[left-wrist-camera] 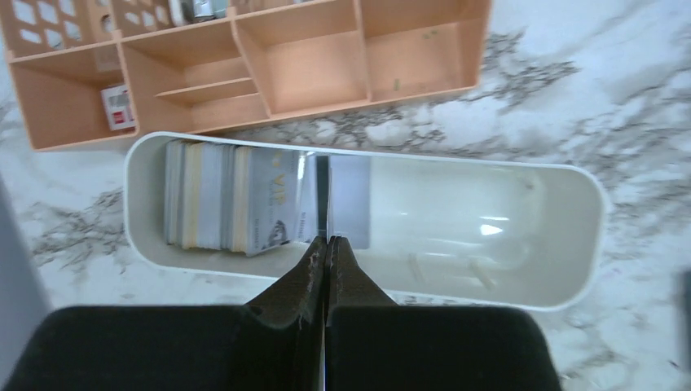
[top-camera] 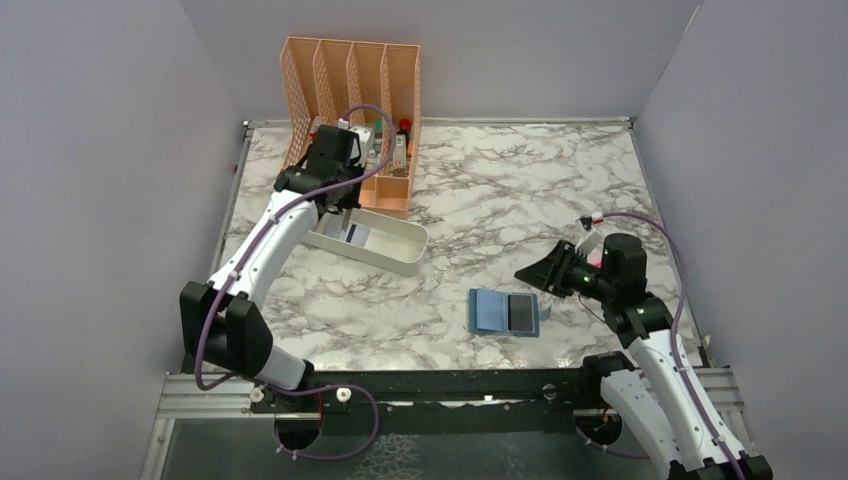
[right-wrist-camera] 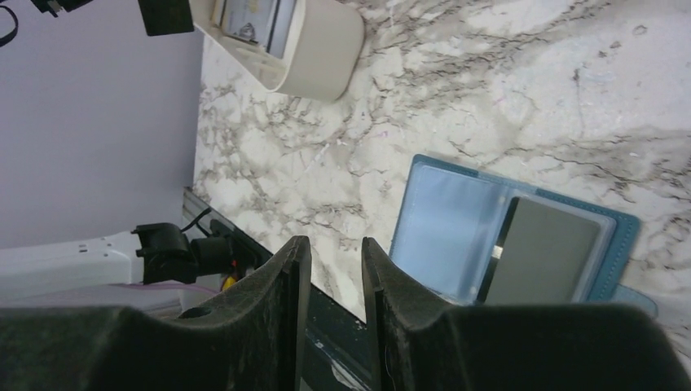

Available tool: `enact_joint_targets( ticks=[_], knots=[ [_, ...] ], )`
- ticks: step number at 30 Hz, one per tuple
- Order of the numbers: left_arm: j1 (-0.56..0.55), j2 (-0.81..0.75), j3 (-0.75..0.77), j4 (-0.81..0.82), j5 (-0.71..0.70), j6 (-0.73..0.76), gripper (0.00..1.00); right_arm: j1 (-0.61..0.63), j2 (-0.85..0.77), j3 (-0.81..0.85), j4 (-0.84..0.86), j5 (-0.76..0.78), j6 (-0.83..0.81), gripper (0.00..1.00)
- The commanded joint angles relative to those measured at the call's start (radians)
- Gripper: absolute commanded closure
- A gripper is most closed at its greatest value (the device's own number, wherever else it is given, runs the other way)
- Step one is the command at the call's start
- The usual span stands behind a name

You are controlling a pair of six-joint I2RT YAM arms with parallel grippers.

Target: Put the credit cards into the card holder

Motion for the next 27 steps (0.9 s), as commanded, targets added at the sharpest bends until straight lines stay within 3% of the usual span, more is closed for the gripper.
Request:
enact_joint_targets(
  ticks=[1, 8, 15, 27],
  knots=[
    [-0.005, -0.087, 0.016, 0.02, 0.282, -0.125, 1.0, 0.003, -0.01, -0.001, 0.098, -0.1, 0.042, 0.65],
    [-0.004, -0.222, -0.144, 0.348, 0.699, -0.395, 1.0, 0.003, -0.009, -0.062, 0.31, -0.217, 0.139, 0.64],
    [-0.011, -0.283, -0.455, 0.981, 0.978, -0.896, 1.0, 0.003, -0.039, -0.118, 0.537, -0.269, 0.301, 0.64],
    [-0.213, -0.25, -0.524, 1.168, 0.909, -1.055, 1.0, 0.003, 0.143, -0.031, 0.759, -0.315, 0.453, 0.64]
  ],
)
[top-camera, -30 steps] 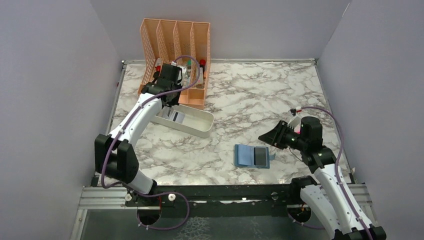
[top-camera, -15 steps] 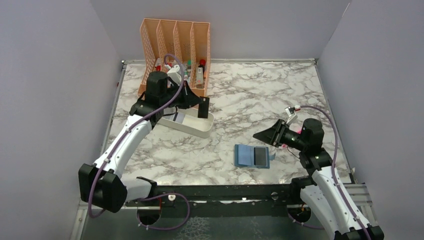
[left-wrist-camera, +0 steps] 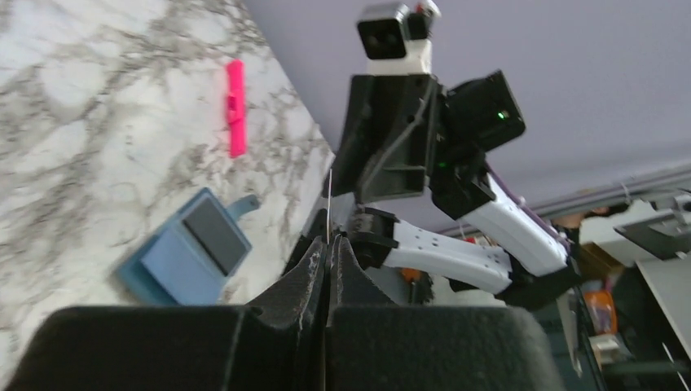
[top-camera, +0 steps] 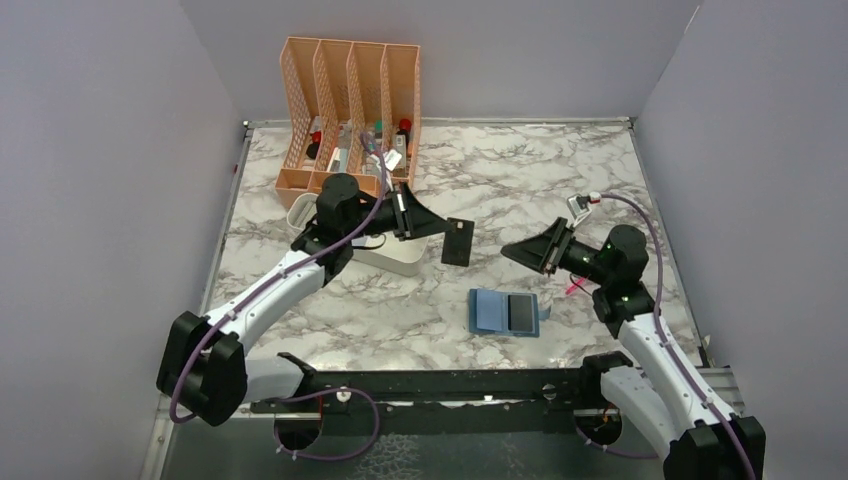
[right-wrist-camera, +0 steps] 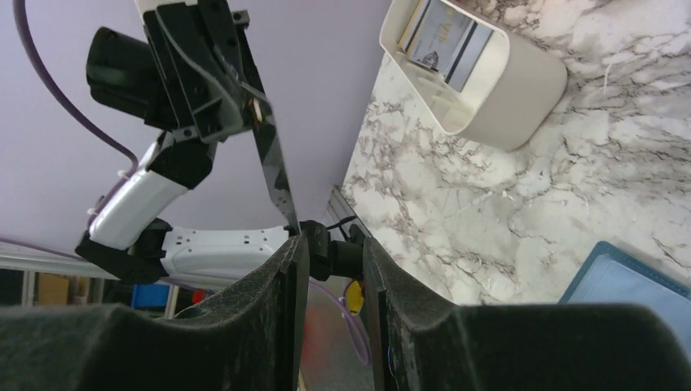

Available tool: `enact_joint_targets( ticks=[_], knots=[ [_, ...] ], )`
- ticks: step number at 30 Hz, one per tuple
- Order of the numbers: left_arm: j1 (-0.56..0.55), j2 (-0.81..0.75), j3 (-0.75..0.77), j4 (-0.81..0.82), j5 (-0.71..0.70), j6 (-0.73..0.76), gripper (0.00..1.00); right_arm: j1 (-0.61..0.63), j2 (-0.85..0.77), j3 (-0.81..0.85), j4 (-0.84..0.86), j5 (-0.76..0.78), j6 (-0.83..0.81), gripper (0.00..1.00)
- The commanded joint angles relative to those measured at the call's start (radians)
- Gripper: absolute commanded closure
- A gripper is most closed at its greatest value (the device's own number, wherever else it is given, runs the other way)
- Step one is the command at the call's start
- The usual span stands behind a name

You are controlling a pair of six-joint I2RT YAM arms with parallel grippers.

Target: Put the credit cards into the card holder

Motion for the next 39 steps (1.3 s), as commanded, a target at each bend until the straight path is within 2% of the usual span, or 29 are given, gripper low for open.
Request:
enact_joint_targets(
  ticks=[1, 10, 14, 17, 22, 24, 26, 28, 31, 35, 39],
  knots=[
    [-0.096, 0.019, -0.007, 0.185, -0.01, -0.117, 1.0, 0.003, 0.017, 0.059, 0.126, -0.049, 0.063, 0.64],
    [-0.206, 0.093, 0.015, 0.234, -0.059, -0.135, 1.0, 0.004, 0.023, 0.06, 0.158, -0.081, 0.091, 0.64],
    [-0.235, 0.106, 0.016, 0.24, -0.083, -0.127, 1.0, 0.005, 0.023, 0.052, 0.165, -0.105, 0.095, 0.67],
    [-0.24, 0.111, 0.011, 0.243, -0.099, -0.126, 1.0, 0.005, 0.017, 0.038, 0.165, -0.105, 0.096, 0.76],
    [-0.248, 0.116, 0.015, 0.25, -0.113, -0.125, 1.0, 0.004, 0.005, 0.006, 0.181, -0.104, 0.11, 0.98],
    [-0.248, 0.113, 0.013, 0.25, -0.124, -0.124, 1.0, 0.005, -0.006, -0.004, 0.182, -0.1, 0.108, 0.99],
    [-0.247, 0.108, 0.006, 0.25, -0.138, -0.115, 0.88, 0.004, -0.019, -0.009, 0.158, -0.092, 0.084, 0.99],
    [-0.248, 0.096, -0.009, 0.248, -0.152, -0.1, 0.71, 0.004, -0.026, -0.002, 0.089, -0.078, 0.032, 0.99],
    [-0.248, 0.086, -0.032, 0.22, -0.173, -0.065, 0.56, 0.004, -0.025, 0.012, -0.04, -0.05, -0.067, 0.99],
    [-0.248, 0.077, -0.03, 0.097, -0.211, 0.03, 0.52, 0.003, -0.018, 0.024, -0.184, 0.009, -0.21, 0.99],
    [-0.267, 0.058, 0.017, -0.173, -0.366, 0.205, 0.53, 0.003, -0.005, 0.044, -0.36, 0.145, -0.375, 0.99]
  ],
)
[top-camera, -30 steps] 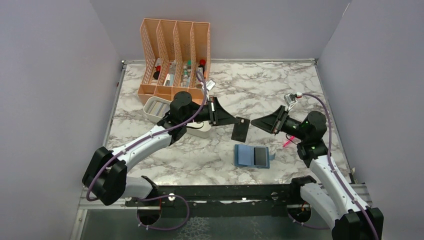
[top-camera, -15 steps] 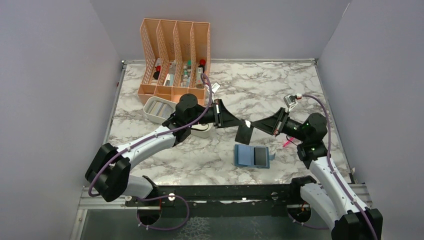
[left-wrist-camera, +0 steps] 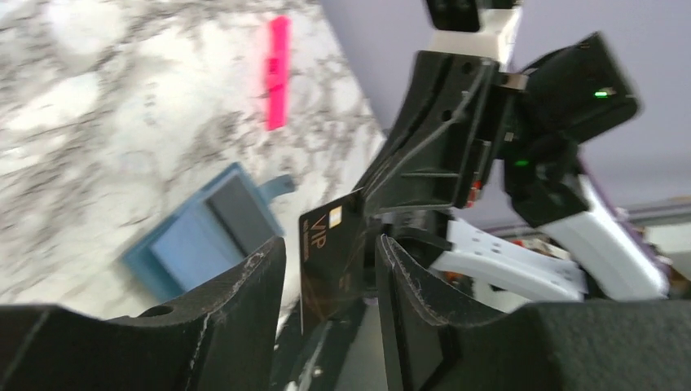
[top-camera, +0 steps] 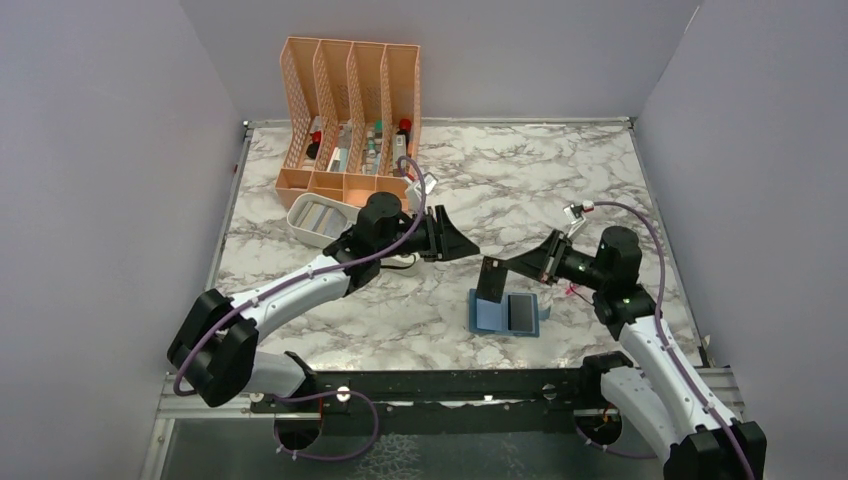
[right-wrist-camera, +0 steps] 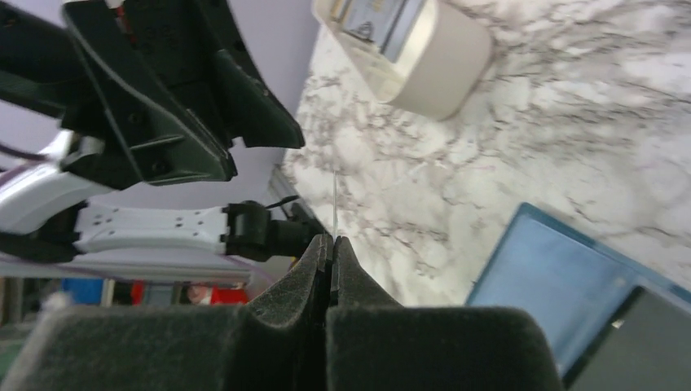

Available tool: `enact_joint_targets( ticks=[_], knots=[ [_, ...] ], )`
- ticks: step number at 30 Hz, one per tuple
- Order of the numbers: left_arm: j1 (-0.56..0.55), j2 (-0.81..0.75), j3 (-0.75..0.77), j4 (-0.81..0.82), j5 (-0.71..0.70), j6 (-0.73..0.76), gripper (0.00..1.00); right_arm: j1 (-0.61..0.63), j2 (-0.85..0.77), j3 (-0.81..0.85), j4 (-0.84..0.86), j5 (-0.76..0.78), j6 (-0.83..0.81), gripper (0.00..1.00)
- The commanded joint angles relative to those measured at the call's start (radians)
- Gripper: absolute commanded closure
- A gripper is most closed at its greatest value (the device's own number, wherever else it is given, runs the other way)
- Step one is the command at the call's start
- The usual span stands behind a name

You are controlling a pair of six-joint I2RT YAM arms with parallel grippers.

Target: Put the credit cards into the card holder

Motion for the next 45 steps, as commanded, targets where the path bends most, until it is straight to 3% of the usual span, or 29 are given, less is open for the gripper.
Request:
enact_joint_targets(
  ticks=[1, 5, 11, 21, 25, 35, 45],
  knots=[
    [-0.029, -0.045, 0.048, -0.278, -0.196, 0.22, 0.53, 0.003, 0.017, 0.044, -0.251, 0.188, -0.238, 0.99],
    [-0.064, -0.028, 0.045, -0.368, -0.3, 0.29, 0.54, 0.003, 0.058, 0.052, -0.329, 0.312, -0.33, 0.99],
    [-0.154, 0.089, 0.062, -0.394, -0.371, 0.349, 0.64, 0.003, 0.085, 0.076, -0.427, 0.457, -0.384, 0.99],
    [-0.275, 0.29, 0.145, -0.416, -0.442, 0.396, 0.62, 0.003, 0.096, 0.05, -0.462, 0.632, -0.326, 0.99],
    [-0.288, 0.34, 0.159, -0.442, -0.499, 0.419, 0.62, 0.003, 0.06, 0.002, -0.398, 0.626, -0.325, 0.99],
    [-0.29, 0.437, 0.171, -0.468, -0.535, 0.451, 0.8, 0.003, 0.067, -0.107, -0.266, 0.508, -0.285, 0.99],
    [-0.294, 0.466, 0.167, -0.471, -0.557, 0.451, 0.82, 0.003, 0.141, -0.144, -0.158, 0.421, -0.295, 0.99]
  ],
)
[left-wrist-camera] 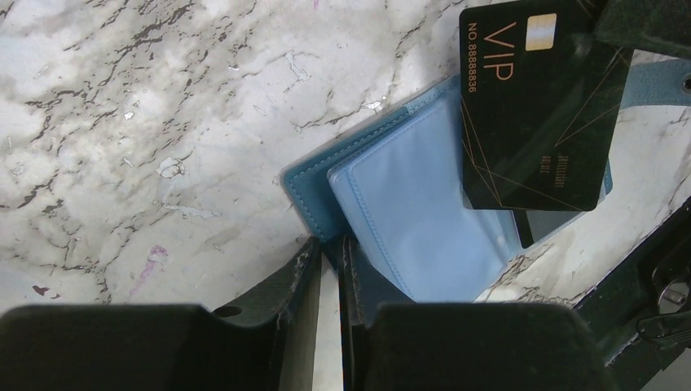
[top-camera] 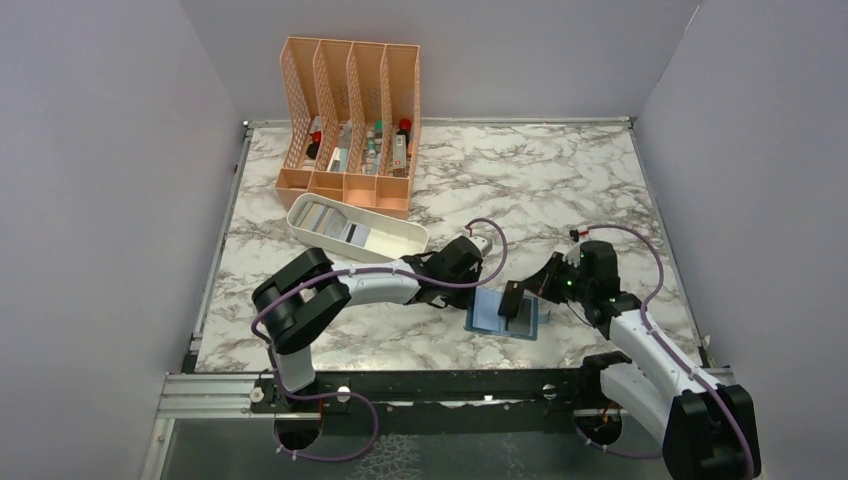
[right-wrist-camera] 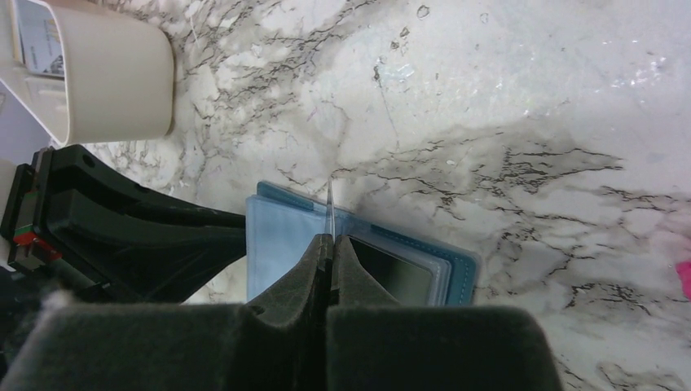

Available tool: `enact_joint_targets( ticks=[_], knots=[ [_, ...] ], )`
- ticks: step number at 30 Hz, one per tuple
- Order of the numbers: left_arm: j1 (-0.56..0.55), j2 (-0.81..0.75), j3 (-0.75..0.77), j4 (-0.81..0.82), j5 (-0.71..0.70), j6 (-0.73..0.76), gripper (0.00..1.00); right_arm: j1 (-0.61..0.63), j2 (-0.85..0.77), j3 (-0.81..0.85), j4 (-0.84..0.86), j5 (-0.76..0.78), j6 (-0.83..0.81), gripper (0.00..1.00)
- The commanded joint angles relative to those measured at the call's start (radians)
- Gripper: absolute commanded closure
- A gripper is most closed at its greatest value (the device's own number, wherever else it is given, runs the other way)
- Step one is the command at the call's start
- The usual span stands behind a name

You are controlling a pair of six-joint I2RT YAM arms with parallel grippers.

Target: Put the credit cards into the card holder

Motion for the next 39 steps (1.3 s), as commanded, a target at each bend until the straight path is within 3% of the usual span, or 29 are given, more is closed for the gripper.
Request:
enact_joint_targets(
  ticks=[1, 21, 27, 39],
  knots=[
    [-0.009, 0.029, 0.0, -0.025, -0.046, 0.018, 0.81, 0.003, -0.002, -0.029, 0.066, -0.07, -0.005, 0.99],
    [-0.023, 0.035, -0.015, -0.023, -0.129, 0.013, 0.79, 0.003, -0.051, -0.099, -0.079, -0.053, 0.14, 0.99],
    [-0.024, 0.044, -0.004, -0.016, -0.125, 0.025, 0.78, 0.003, -0.035, -0.131, 0.014, -0.146, 0.124, 0.99],
    [-0.03, 0.054, 0.0, -0.016, -0.105, 0.012, 0.78, 0.003, -0.027, -0.199, 0.242, -0.178, 0.095, 0.99]
  ],
)
